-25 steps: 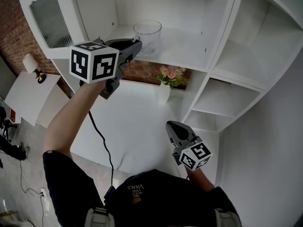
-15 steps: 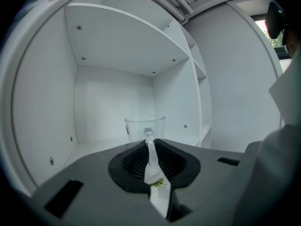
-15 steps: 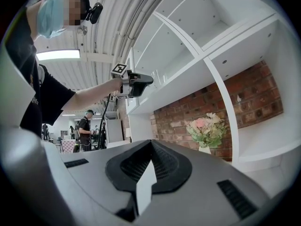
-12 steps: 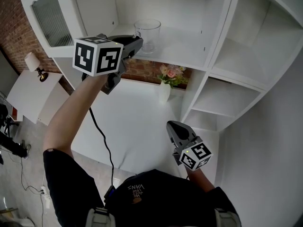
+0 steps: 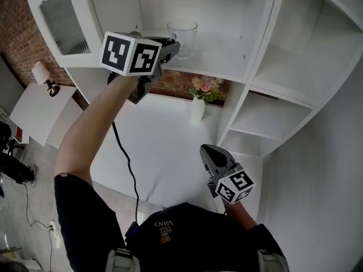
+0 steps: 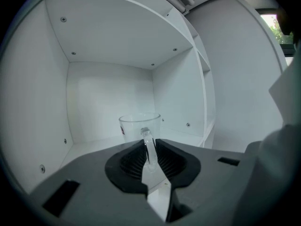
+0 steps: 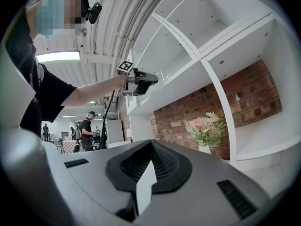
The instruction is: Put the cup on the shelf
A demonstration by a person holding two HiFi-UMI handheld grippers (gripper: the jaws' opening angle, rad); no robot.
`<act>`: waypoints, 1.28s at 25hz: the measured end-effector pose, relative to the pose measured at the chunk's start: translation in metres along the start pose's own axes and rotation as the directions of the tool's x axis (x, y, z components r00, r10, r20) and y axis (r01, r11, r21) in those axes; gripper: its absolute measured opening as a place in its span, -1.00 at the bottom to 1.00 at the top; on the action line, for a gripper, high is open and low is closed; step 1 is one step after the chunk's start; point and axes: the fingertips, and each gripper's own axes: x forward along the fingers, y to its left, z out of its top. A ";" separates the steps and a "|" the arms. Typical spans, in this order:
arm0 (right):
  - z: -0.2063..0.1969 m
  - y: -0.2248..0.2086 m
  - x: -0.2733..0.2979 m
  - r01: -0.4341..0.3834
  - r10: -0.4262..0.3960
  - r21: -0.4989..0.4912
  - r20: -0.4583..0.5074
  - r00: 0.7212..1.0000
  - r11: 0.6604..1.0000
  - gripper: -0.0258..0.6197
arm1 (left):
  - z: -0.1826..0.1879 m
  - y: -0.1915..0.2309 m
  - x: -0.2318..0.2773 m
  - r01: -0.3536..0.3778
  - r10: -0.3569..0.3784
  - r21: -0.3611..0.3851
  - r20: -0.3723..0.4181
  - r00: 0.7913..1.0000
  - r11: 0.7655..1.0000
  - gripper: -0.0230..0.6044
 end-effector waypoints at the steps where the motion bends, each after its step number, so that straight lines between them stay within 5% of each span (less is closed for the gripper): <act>1: 0.000 0.000 -0.001 0.000 0.000 0.000 0.002 1.000 1.000 -0.92 | 0.001 0.001 0.003 0.001 -0.001 -0.006 -0.004 1.000 1.000 -0.79; 32: -0.010 -0.017 -0.033 0.107 -0.107 0.003 -0.016 0.994 0.994 -0.92 | 0.023 0.029 0.089 -0.143 0.145 0.036 -0.048 0.988 0.989 -0.78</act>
